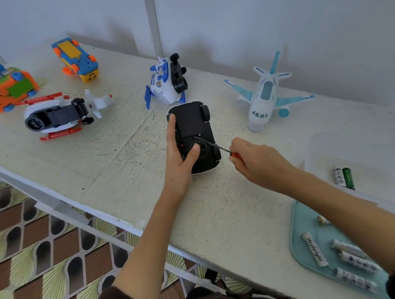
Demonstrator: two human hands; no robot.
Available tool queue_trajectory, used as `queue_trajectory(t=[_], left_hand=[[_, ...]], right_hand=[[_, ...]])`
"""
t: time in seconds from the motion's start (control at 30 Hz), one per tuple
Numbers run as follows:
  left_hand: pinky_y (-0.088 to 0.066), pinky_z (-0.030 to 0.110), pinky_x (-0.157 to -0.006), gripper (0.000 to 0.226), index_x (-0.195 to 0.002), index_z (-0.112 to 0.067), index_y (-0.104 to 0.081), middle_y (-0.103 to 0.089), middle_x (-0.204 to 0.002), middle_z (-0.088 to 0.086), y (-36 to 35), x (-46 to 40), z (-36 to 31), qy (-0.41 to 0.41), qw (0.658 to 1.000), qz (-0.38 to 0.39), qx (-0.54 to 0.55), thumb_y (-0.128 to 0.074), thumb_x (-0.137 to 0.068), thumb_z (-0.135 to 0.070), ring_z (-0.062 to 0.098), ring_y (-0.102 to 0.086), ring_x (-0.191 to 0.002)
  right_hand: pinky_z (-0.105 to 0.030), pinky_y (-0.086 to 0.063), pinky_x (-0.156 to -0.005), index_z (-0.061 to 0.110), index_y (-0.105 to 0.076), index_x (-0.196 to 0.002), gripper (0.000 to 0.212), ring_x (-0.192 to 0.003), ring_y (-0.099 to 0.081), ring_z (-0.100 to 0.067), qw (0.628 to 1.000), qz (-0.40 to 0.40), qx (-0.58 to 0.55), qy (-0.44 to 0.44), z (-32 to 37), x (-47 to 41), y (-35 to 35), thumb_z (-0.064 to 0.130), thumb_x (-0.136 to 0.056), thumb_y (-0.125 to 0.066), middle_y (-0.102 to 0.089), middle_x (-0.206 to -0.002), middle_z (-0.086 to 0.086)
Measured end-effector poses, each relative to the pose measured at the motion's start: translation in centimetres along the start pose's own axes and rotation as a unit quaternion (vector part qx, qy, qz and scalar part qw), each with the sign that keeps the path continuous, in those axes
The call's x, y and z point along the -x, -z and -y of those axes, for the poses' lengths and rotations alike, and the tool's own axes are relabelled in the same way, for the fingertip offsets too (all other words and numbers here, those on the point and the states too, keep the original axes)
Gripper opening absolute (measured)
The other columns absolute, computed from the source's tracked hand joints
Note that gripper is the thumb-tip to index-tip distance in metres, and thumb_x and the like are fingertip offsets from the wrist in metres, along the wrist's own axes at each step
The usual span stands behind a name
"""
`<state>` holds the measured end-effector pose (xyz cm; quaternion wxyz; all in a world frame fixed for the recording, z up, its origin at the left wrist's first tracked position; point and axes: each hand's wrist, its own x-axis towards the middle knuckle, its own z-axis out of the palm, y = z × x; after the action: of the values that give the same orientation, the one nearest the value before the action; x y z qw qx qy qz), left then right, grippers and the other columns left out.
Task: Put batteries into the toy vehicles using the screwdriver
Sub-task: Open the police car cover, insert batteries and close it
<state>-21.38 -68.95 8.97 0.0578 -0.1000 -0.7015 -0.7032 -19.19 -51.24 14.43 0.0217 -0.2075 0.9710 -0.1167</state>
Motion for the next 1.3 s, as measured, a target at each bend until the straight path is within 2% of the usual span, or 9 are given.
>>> queue_trajectory(t=[0.23,0.4,0.5,0.63,0.8,0.97,1.13,1.23,1.3], left_hand=[[-0.042,0.033,-0.107,0.065,-0.142,-0.04,-0.02,-0.036,-0.138,-0.028,0.1,0.1,-0.2,0.004,1.0,-0.005,0.025,-0.051,-0.092,-0.012,0.011,-0.048,-0.129],[-0.043,0.035,-0.107,0.066,-0.145,-0.037,-0.018,-0.037,-0.139,-0.024,0.2,0.2,-0.1,0.005,0.999,0.0,0.036,-0.049,-0.095,-0.007,0.012,-0.049,-0.129],[-0.048,0.029,-0.099,0.065,-0.146,-0.034,-0.018,-0.038,-0.14,-0.018,0.3,0.1,0.0,0.008,0.999,-0.006,0.049,-0.05,-0.093,-0.011,0.012,-0.051,-0.126],[-0.049,0.026,-0.094,0.066,-0.144,-0.036,-0.019,-0.038,-0.144,-0.01,0.2,0.2,0.0,0.009,0.998,-0.016,0.059,-0.051,-0.092,-0.015,0.016,-0.051,-0.127],[-0.046,0.019,-0.095,0.064,-0.145,-0.032,-0.017,-0.037,-0.138,-0.02,0.2,0.2,-0.1,0.005,0.999,-0.007,0.049,-0.049,-0.096,-0.004,0.001,-0.052,-0.122],[-0.045,0.018,-0.096,0.066,-0.146,-0.031,-0.015,-0.035,-0.138,-0.022,0.0,0.2,-0.1,0.008,0.999,-0.002,0.043,-0.05,-0.096,-0.004,-0.001,-0.051,-0.122],[-0.041,0.035,-0.108,0.064,-0.142,-0.038,-0.021,-0.034,-0.146,-0.012,0.1,0.1,0.1,-0.003,0.999,0.0,0.036,-0.052,-0.091,-0.016,0.013,-0.045,-0.132],[-0.039,0.03,-0.109,0.067,-0.142,-0.042,-0.017,-0.034,-0.141,-0.026,0.0,0.2,0.1,-0.007,1.0,0.006,0.021,-0.052,-0.091,-0.016,0.007,-0.045,-0.131],[-0.036,0.035,-0.112,0.068,-0.141,-0.047,-0.017,-0.033,-0.142,-0.027,0.0,0.2,0.3,-0.012,1.0,0.007,-0.001,-0.053,-0.091,-0.019,0.008,-0.043,-0.133]], right_hand=[[-0.018,-0.034,-0.052,0.011,-0.04,-0.104,0.021,-0.061,-0.047,-0.017,0.998,0.035,-0.017,-0.041,-0.4,-0.3,-0.2,0.028,-0.1,-0.029,-0.051,-0.083,-0.002],[-0.026,-0.042,-0.062,0.009,-0.041,-0.108,0.023,-0.067,-0.054,-0.021,0.997,0.028,-0.05,-0.042,-0.6,0.0,-0.2,0.029,-0.1,-0.032,-0.055,-0.085,-0.004],[-0.029,-0.045,-0.066,0.01,-0.041,-0.111,0.023,-0.071,-0.056,-0.022,0.996,0.029,-0.078,-0.042,-0.4,0.0,-0.1,0.028,-0.099,-0.033,-0.056,-0.087,-0.003],[-0.027,-0.045,-0.063,0.01,-0.042,-0.11,0.023,-0.067,-0.057,-0.02,0.996,0.02,-0.075,-0.036,-0.4,-0.1,0.0,0.029,-0.099,-0.033,-0.055,-0.083,-0.001],[-0.023,-0.043,-0.06,0.009,-0.047,-0.105,0.019,-0.063,-0.054,-0.018,0.998,-0.007,-0.062,-0.004,-0.8,0.5,0.7,0.024,-0.097,-0.04,-0.055,-0.077,0.002],[-0.017,-0.037,-0.055,0.008,-0.051,-0.1,0.014,-0.057,-0.05,-0.012,0.998,-0.033,-0.057,0.004,-1.6,1.1,1.4,0.02,-0.095,-0.046,-0.051,-0.07,0.008],[-0.028,-0.045,-0.059,0.007,-0.051,-0.098,0.015,-0.06,-0.055,-0.019,0.997,-0.059,-0.045,0.003,-2.0,1.2,1.7,0.021,-0.095,-0.046,-0.056,-0.072,0.002],[-0.021,-0.04,-0.057,0.008,-0.05,-0.103,0.019,-0.061,-0.053,-0.016,0.997,-0.059,-0.039,0.011,-1.8,0.8,1.6,0.024,-0.095,-0.045,-0.057,-0.076,0.003],[-0.016,-0.035,-0.057,0.011,-0.047,-0.112,0.026,-0.063,-0.05,-0.013,0.998,-0.053,-0.046,-0.001,-1.7,0.4,1.4,0.03,-0.095,-0.045,-0.052,-0.079,0.009]])
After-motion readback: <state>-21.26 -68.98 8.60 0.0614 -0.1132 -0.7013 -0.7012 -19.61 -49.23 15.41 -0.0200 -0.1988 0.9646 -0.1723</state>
